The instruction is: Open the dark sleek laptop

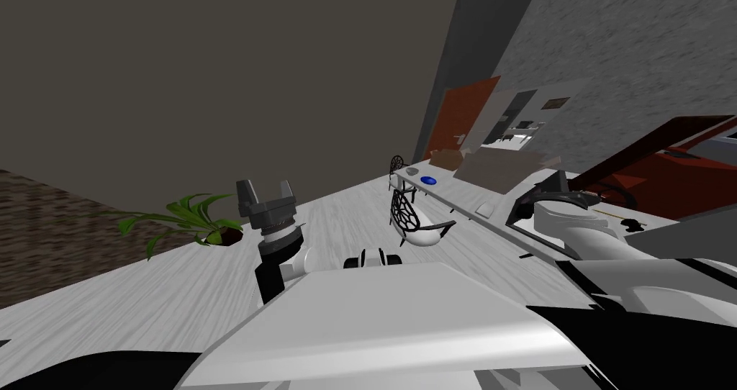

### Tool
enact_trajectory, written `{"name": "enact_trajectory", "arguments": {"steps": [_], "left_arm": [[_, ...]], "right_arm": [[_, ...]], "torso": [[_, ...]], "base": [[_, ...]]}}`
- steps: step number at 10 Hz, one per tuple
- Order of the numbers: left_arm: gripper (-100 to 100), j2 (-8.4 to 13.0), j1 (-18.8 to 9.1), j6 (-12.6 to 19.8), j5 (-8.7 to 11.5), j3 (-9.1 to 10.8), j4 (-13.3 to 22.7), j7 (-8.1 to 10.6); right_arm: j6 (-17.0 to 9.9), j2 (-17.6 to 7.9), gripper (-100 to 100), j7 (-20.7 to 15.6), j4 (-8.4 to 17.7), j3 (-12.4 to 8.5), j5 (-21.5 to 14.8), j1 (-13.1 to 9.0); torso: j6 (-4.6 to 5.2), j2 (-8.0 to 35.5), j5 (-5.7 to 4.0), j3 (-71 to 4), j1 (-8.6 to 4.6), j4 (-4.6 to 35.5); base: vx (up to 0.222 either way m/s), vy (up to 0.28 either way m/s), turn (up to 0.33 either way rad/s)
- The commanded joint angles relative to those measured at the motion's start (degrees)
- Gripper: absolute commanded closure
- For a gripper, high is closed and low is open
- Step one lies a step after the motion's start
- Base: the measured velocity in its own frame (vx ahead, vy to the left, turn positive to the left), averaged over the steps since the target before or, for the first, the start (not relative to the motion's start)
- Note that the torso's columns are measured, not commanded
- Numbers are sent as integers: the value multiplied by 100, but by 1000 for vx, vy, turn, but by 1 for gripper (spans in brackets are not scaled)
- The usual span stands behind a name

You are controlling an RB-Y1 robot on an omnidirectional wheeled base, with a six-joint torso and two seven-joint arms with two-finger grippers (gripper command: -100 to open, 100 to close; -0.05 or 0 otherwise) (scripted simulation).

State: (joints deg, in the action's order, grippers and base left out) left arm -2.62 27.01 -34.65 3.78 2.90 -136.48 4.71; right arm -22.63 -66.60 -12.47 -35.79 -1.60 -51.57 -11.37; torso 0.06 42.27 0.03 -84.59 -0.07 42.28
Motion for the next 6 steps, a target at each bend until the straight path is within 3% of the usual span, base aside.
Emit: {"name": "enact_trajectory", "arguments": {"steps": [1, 2, 3, 6], "left_arm": [[0, 0, 0, 0, 0, 0, 0, 0], [0, 0, 0, 0, 0, 0, 0, 0], [0, 0, 0, 0, 0, 0, 0, 0], [0, 0, 0, 0, 0, 0, 0, 0]], "right_arm": [[-226, -21, 100, 42, -440, -77, 36, 423], [-226, -21, 100, 42, -571, -77, 36, 544], [-514, -62, 100, -19, -771, -284, 327, 732], [-594, -62, 100, -19, -1273, -284, 327, 1202]], "torso": [[-2, -2, 2, -1, 2, 0], [0, 0, -1, 0, 5, -2], [-2, 2, -5, 2, 11, -3], [-4, 5, 6, 3, 22, 1]], "base": [[14, -21, 2], [0, 0, 0], [29, -24, 38], [16, -24, 9]]}}
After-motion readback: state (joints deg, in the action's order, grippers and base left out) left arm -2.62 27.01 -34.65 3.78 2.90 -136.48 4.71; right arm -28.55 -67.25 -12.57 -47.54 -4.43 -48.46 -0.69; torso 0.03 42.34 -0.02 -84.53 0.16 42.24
